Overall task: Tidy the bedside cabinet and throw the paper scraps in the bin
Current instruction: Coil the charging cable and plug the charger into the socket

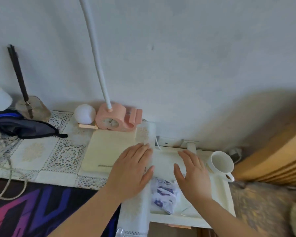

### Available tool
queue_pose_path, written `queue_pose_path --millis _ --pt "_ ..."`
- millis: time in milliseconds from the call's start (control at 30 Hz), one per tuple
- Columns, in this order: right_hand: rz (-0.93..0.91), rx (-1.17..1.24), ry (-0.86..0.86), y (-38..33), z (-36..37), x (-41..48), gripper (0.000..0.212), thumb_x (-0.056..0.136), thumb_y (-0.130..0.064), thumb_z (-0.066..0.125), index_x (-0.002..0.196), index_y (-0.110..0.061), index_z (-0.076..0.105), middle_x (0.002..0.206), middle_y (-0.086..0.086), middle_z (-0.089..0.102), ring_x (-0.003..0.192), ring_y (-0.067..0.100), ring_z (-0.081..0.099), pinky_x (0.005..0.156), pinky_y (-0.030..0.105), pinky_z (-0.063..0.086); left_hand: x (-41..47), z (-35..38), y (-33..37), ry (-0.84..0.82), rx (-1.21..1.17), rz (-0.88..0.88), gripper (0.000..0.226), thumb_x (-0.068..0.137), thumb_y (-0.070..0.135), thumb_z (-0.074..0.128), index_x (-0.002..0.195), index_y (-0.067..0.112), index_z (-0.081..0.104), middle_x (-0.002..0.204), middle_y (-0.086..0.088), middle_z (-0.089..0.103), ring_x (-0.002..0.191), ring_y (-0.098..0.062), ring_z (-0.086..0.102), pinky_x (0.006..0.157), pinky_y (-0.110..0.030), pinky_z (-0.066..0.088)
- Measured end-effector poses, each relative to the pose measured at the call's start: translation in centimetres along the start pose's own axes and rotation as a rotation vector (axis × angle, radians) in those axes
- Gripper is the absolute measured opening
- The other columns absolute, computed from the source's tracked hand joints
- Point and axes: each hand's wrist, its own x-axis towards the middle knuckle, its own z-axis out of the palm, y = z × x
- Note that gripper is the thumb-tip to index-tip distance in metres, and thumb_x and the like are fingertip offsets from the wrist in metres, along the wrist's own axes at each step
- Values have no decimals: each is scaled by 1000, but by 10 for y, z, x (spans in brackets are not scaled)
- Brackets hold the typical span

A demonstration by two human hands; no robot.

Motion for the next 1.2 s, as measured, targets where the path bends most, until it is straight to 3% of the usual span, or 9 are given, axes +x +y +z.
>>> queue_pose_path --millis 233,467,600,700,800,1000,1200 --pt "111 -42 -129 95 16 -19 42 89 -30 58 128 -18 53 135 -2 53 124 19 48 96 34 45 47 61 69 -73 -23 113 43 90 41 42 122 14 55 128 -2 59 122 -20 51 103 -33 40" --pt "160 -30 -229 142 59 -10 40 94 -36 46 132 -23 48 134 -9 52 125 12 44 95 27 41 63 129 85 -198 -24 33 45 88 39 40 118 11 59 122 -6 64 116 -22 57 99 -36 45" --pt "187 -31 -237 158 83 -1 37 93 -39 47 125 -20 55 127 -6 57 120 15 48 89 29 45 60 161 82 -263 3 20 41 87 37 49 117 11 60 122 -6 65 117 -22 57 99 -35 44" --pt "185 -55 -262 165 98 3 37 92 -38 51 122 -19 56 125 -5 57 117 17 49 83 31 47 60 178 78 -300 -5 -26 45 91 38 42 123 10 55 129 -7 59 123 -23 51 104 -35 38" --pt "156 -64 -258 170 106 5 33 88 -33 60 116 -16 60 120 -2 60 111 22 53 76 34 51 61 191 73 -303 -13 -66 47 92 38 38 128 10 51 134 -7 55 128 -23 45 107 -35 33" --pt "11 -153 -120 178 112 4 19 71 -15 78 88 -13 70 93 2 67 79 27 63 61 34 53 63 200 69 -295 0 -63 40 89 35 48 118 10 59 123 -7 64 118 -24 56 100 -36 43" --pt "118 33 -113 171 104 10 11 80 -16 68 91 -18 64 87 -3 69 79 21 64 62 32 52 75 204 70 -271 32 -62 36 85 35 52 108 9 63 108 -7 68 106 -26 61 95 -37 47"
